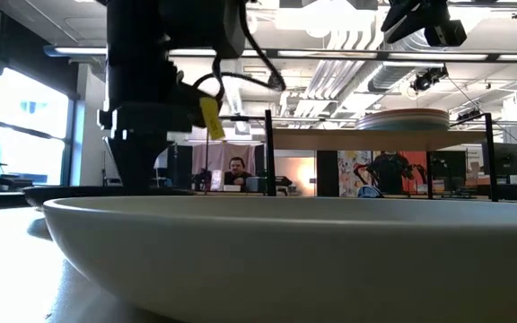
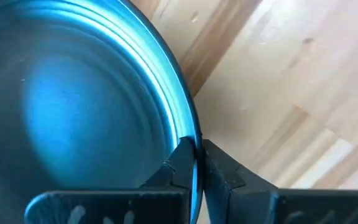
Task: Place and stack plates onto a shelf
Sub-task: Put the bottom black plate on the shelf
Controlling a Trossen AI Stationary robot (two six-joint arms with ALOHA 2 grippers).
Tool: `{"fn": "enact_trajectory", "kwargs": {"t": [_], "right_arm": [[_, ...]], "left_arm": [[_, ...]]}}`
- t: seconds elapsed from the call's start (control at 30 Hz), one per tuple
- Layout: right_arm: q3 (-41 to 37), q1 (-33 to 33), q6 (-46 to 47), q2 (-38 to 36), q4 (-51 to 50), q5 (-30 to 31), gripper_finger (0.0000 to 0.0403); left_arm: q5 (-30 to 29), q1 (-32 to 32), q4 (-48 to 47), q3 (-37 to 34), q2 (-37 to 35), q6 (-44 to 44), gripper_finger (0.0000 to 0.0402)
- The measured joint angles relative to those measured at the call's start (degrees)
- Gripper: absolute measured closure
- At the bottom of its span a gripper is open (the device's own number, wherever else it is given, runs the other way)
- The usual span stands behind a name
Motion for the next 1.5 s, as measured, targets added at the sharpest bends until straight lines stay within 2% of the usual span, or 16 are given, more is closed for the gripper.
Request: {"fn": "enact_trajectory", "kwargs": {"t": [0.4, 0.63, 0.83, 1.0, 1.13, 1.3, 1.5], "right_arm": [[0.0, 0.0, 0.0, 0.0, 0.0, 0.4, 0.0336], [0.0, 0.0, 0.3, 0.0, 0.1, 2.2, 0.0336], [0.0, 0.0, 0.4, 0.2, 0.4, 3.6, 0.0336], [-0.1, 0.0, 0.4, 0.8, 1.7, 4.5, 0.0336], [-0.1, 0.0, 0.5, 1.3, 3.4, 6.4, 0.0336], [-0.1, 0.0, 2.1, 1.7, 5.6, 11.6, 0.0336], [-0.1, 0.0, 1.9, 1.7, 10.6, 21.7, 0.0336]], "left_arm": [[-2.4, -0.2, -13.0, 11.1, 0.0, 13.1, 0.0401], [-8.9, -0.2, -23.6, 15.5, -0.6, 17.6, 0.0401], [-14.2, 0.9, -27.5, 16.2, -4.7, 21.1, 0.0401], [-17.4, 2.3, -28.5, 16.1, -10.3, 21.7, 0.0401], [-22.2, 3.0, -28.5, 16.2, -15.4, 24.3, 0.0401], [-29.3, 5.1, -24.4, 16.2, -20.9, 34.6, 0.0401], [-31.5, 8.7, -16.1, 16.2, -24.8, 51.9, 0.0401]]}}
